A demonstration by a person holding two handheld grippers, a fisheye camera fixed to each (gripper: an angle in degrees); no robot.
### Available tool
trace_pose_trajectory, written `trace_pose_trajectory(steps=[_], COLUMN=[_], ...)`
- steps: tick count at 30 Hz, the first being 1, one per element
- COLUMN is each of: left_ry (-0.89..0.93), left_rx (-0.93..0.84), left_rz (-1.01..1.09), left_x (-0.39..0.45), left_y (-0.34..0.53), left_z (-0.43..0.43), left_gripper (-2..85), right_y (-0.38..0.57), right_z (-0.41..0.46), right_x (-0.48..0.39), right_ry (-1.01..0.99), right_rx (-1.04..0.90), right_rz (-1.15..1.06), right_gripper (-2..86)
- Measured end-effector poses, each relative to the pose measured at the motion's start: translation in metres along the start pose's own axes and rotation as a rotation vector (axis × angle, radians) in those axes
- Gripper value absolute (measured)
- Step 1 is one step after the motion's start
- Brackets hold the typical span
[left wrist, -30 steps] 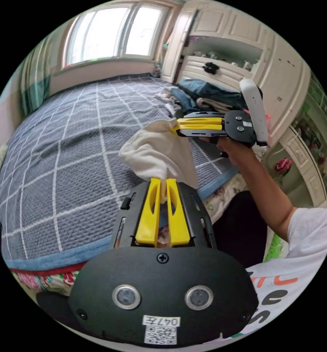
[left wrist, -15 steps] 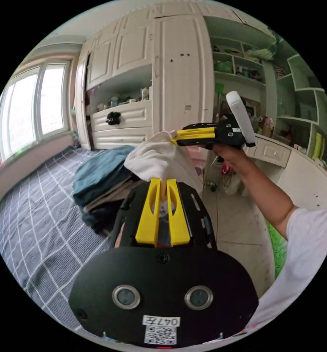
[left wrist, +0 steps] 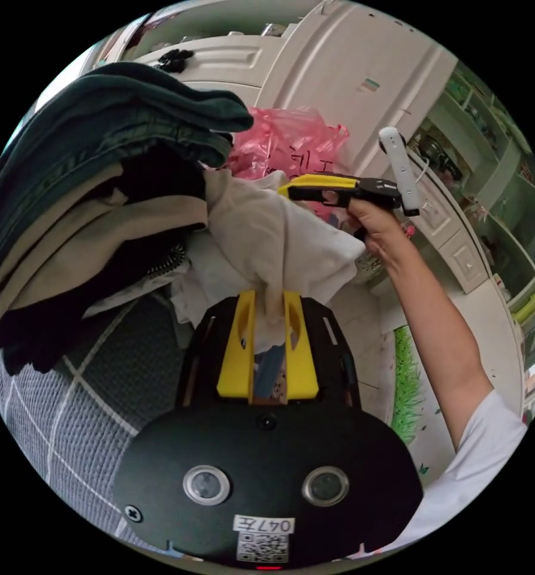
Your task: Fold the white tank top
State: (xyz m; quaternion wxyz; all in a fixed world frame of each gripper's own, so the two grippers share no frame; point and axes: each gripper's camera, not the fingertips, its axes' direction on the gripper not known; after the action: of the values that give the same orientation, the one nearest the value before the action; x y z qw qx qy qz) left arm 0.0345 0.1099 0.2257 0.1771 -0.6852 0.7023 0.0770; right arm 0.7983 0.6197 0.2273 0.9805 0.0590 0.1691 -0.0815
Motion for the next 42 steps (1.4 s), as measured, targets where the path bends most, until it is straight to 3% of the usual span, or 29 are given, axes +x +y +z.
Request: trace_pose_trajectory(steps=[3, 6, 11, 15, 22, 23, 27, 30, 35, 38, 42], left_ry=[0.031, 0.059, 0.091, 0.029, -0.525, -0.542, -0.419, -0.460, -0.370, -0.215, -0.199], left_rx=[0.021, 0.060, 0.168, 0.206, -0.016, -0.067, -0.096, -0.093, 0.122, 0.113, -0.007], left_rz=[-0.001, -0.022, 0.108, 0.220, 0.300, 0.284, 0.174, 0.234, 0.331, 0.362, 0.264], left_x=[-0.004, -0.008, 0.013, 0.037, 0.061, 0.056, 0.032, 0.038, 0.065, 0.071, 0.057], left_y=[0.009, 0.020, 0.010, -0.030, -0.103, -0.107, -0.105, -0.099, -0.042, -0.015, 0.003], left_z=[-0.010, -0.023, -0.041, -0.039, 0.042, 0.052, 0.061, 0.054, -0.007, -0.013, 0.014], left_gripper=[8.1, 7.3, 6.2, 4.7, -0.8, -0.9, -1.0, -0.9, -0.9, -0.9, -1.0], right_y=[0.018, 0.032, 0.062, 0.081, 0.097, 0.098, 0.105, 0.100, 0.069, 0.024, -0.030], right_z=[-0.034, -0.071, -0.082, -0.037, -0.029, -0.028, -0.021, -0.023, -0.060, -0.044, 0.019], right_x=[0.012, -0.007, -0.057, -0.064, -0.047, -0.047, -0.047, -0.052, -0.060, -0.062, -0.061], right_ry=[0.026, -0.027, 0.015, 0.127, 0.004, -0.003, -0.032, -0.023, 0.096, 0.088, 0.085], right_rx=[0.170, 0.261, 0.171, -0.058, 0.075, 0.081, 0.126, 0.134, 0.280, 0.194, 0.043], right_rz=[0.086, 0.010, -0.153, -0.204, -0.137, -0.134, -0.109, -0.129, -0.143, -0.193, -0.186], right_gripper=[7.2, 3.1, 0.9, 0.6, 0.4, 0.4, 0.4, 0.3, -0.4, -0.4, -0.4])
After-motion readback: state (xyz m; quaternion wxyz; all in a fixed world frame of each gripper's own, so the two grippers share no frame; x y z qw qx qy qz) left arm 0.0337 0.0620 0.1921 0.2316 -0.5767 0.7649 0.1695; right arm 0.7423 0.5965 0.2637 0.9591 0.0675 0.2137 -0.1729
